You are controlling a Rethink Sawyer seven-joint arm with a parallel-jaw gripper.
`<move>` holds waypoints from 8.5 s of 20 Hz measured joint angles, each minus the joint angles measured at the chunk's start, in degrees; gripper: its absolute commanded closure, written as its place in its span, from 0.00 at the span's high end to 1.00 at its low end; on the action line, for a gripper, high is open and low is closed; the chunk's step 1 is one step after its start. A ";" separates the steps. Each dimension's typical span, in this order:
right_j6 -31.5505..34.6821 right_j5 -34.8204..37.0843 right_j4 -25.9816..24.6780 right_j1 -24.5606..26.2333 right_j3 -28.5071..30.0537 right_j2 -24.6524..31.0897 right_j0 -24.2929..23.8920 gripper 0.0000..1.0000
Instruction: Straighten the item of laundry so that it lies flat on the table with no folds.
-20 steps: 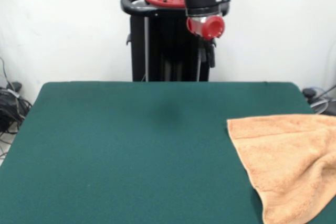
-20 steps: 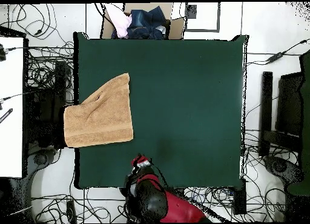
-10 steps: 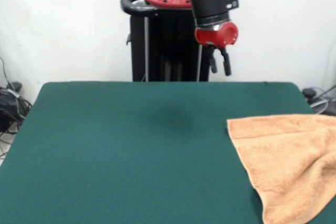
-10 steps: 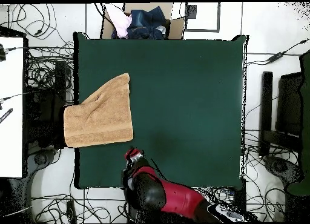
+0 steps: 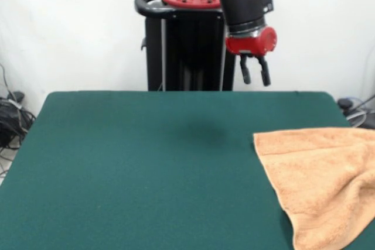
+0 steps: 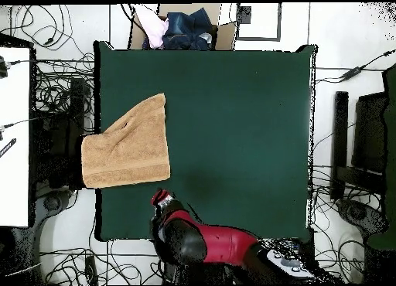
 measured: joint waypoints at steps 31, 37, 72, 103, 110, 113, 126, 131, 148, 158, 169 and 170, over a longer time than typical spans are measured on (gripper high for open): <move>0.00 -5.44 -0.33 11.58 -18.23 -10.84 10.81 1.00; 0.00 -6.51 -0.33 12.69 -19.00 -10.84 10.80 1.00; 0.00 -18.79 -0.29 17.37 -16.66 -10.65 14.74 1.00; 0.00 -18.43 -0.48 17.80 -14.10 -10.29 11.46 1.00; 0.00 -17.87 -0.55 13.92 -10.26 -10.39 11.04 1.00; 0.00 -17.87 -0.61 14.51 -10.11 -10.57 11.89 1.00; 0.00 -17.87 -2.11 20.28 -10.11 -10.59 13.72 1.00; 0.00 -17.87 -4.65 19.21 -9.98 -10.57 11.33 1.00; 0.00 -16.82 -5.31 16.57 -9.99 -10.56 5.78 1.00; 0.00 -16.83 -5.30 18.82 -11.03 -10.54 9.36 1.00; 0.00 -16.83 -5.30 21.16 -11.06 -10.69 12.61 1.00; 0.00 -16.83 -5.29 21.31 -11.07 -10.71 12.62 1.00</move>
